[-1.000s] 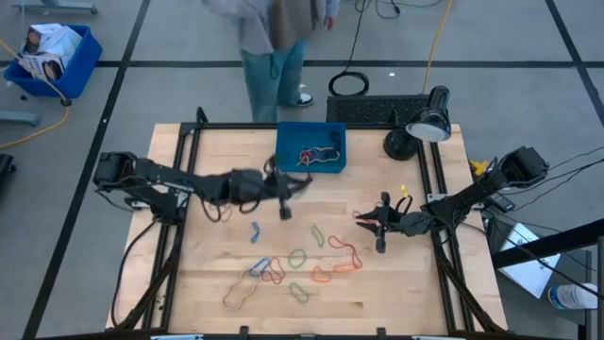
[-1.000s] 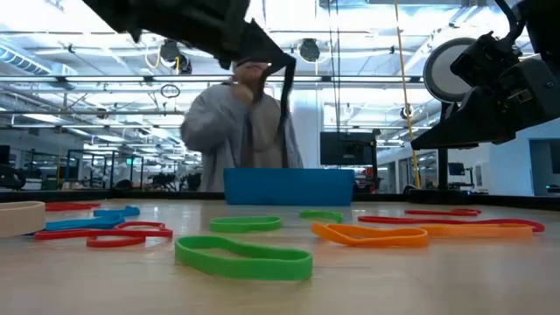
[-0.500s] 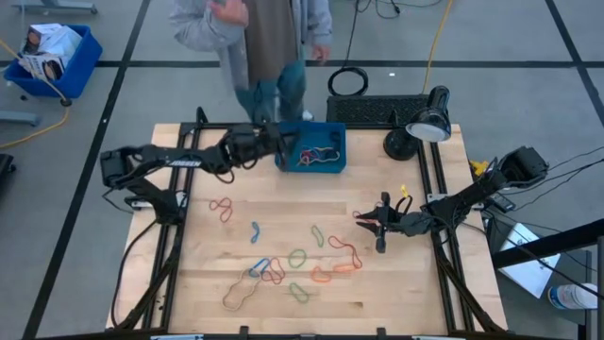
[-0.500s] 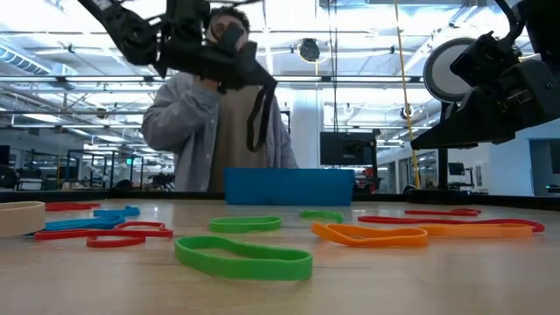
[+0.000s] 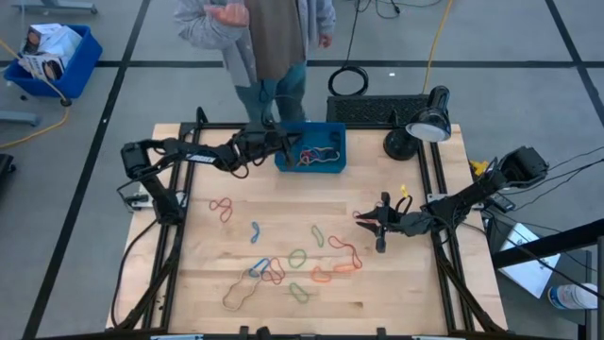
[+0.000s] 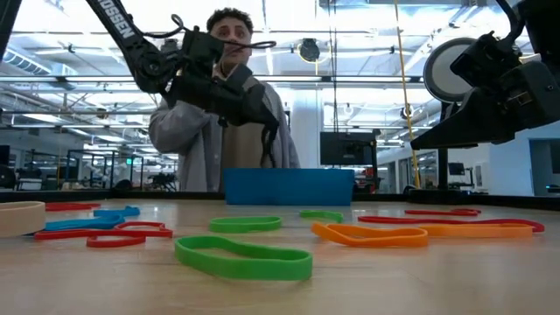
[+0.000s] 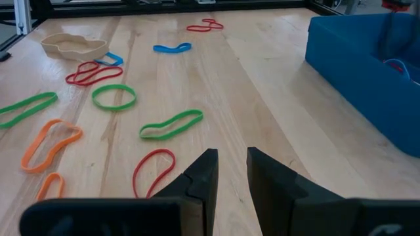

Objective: Pick and place rubber bands into bin
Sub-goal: Put the black rubber band into the blue bin, then put the red rubber band into the blue bin

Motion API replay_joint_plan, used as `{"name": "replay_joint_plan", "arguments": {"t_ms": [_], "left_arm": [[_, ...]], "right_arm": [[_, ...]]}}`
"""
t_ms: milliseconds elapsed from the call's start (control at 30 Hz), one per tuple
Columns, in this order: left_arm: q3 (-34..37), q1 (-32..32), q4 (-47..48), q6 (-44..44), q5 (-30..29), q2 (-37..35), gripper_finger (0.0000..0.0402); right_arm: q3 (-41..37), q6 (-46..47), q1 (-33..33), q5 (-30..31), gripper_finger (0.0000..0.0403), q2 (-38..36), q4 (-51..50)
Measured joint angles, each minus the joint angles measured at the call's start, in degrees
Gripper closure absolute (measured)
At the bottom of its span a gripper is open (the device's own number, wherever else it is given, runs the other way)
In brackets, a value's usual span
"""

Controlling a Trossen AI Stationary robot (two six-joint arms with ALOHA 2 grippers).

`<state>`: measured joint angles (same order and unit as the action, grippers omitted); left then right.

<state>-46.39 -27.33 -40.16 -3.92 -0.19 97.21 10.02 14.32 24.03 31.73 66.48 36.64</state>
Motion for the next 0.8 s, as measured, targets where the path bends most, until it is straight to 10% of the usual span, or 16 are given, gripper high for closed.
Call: {"name": "replay_joint_plan", "arguments": {"t_ms": [400,800], "left_arm": [[0.0,-0.4,8.0,1.2,1.8,0.4,0.0186],[0.0,7.0,41.5,2.2,-14.6,-11.9,0.0202]], "right_arm": [[0.0,0.0,0.0,0.0,0.0330,0.0,-0.1],[0.0,0.0,0.0,-0.9,0.0330,0.0,-0.5]]}}
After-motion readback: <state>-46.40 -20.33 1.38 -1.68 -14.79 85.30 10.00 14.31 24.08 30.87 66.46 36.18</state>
